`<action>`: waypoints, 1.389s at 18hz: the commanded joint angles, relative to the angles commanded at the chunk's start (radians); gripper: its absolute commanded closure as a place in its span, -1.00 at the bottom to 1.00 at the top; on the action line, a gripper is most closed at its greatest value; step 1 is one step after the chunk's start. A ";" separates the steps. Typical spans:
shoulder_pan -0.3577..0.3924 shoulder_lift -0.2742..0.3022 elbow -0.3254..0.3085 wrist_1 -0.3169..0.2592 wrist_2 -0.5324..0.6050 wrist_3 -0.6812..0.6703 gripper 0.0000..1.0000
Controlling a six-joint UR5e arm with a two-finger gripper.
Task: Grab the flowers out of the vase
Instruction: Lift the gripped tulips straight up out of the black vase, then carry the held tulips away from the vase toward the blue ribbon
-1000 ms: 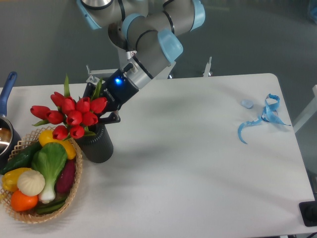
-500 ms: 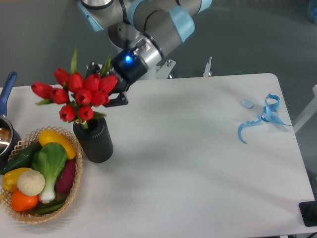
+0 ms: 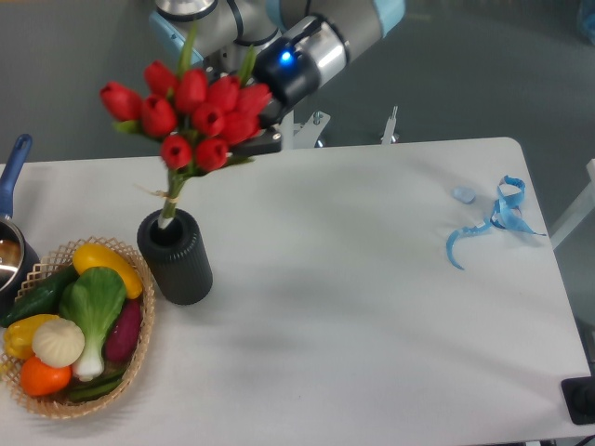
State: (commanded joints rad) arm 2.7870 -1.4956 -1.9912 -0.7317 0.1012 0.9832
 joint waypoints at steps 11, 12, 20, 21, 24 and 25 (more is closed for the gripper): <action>0.111 -0.008 -0.003 0.000 0.465 0.221 1.00; 0.120 -0.008 -0.009 -0.002 0.500 0.242 1.00; 0.146 -0.043 -0.005 -0.028 0.842 0.235 0.97; 0.140 -0.055 0.005 -0.034 0.903 0.235 1.00; 0.082 -0.084 0.018 -0.038 1.052 0.235 1.00; 0.053 -0.084 0.018 -0.063 1.119 0.236 1.00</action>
State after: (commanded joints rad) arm 2.8397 -1.5800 -1.9727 -0.7944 1.2204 1.2195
